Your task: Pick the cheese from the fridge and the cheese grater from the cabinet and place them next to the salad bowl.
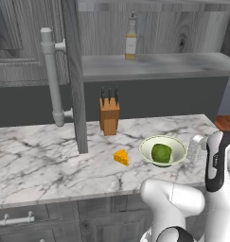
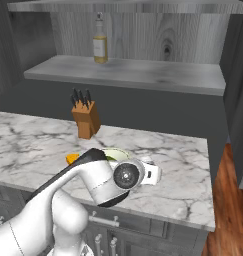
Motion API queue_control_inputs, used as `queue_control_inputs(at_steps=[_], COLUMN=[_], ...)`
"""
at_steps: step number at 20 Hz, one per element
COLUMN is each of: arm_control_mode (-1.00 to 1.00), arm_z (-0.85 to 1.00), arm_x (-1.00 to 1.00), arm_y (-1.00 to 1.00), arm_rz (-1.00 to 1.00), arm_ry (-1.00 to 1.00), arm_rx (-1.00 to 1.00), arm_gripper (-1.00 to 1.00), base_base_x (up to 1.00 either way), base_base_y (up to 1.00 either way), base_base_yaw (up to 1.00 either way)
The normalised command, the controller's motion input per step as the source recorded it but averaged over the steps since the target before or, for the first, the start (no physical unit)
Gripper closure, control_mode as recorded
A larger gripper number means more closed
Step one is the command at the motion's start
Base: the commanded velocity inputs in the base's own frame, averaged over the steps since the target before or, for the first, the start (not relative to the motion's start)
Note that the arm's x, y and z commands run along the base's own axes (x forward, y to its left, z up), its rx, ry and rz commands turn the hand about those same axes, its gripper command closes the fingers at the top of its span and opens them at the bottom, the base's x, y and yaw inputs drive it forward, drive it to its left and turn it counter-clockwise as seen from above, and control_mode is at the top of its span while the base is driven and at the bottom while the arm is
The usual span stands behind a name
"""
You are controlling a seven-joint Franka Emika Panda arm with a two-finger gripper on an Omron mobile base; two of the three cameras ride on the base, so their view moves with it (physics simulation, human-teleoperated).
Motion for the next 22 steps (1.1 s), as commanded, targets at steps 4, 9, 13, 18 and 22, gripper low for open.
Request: queue_control_inputs(at_steps=[4,9,13,18,22], arm_control_mode=[-1.00,-1.00,-1.00,-1.00,-1.00], arm_z=[0.39,0.38,0.36,0.23,0.00], arm_x=[-0.10,-0.12,-0.13,-0.29,-0.40], arm_y=[0.13,0.17,0.21,0.31,0.43], arm_rz=[-0.16,-0.25,-0.27,-0.12,-0.01], arm_ry=[0.16,0.21,0.23,0.21,0.03], arm_rx=[0.04,0.12,0.09,0.03,0.04], arm_gripper=[-1.00,-1.00,-1.00,-1.00,-1.00], base_base_x=[0.00,0.00,0.00,0.00,0.00], base_base_y=[0.00,0.00,0.00,0.00,0.00], base_base_yaw=[0.00,0.00,0.00,0.00,0.00])
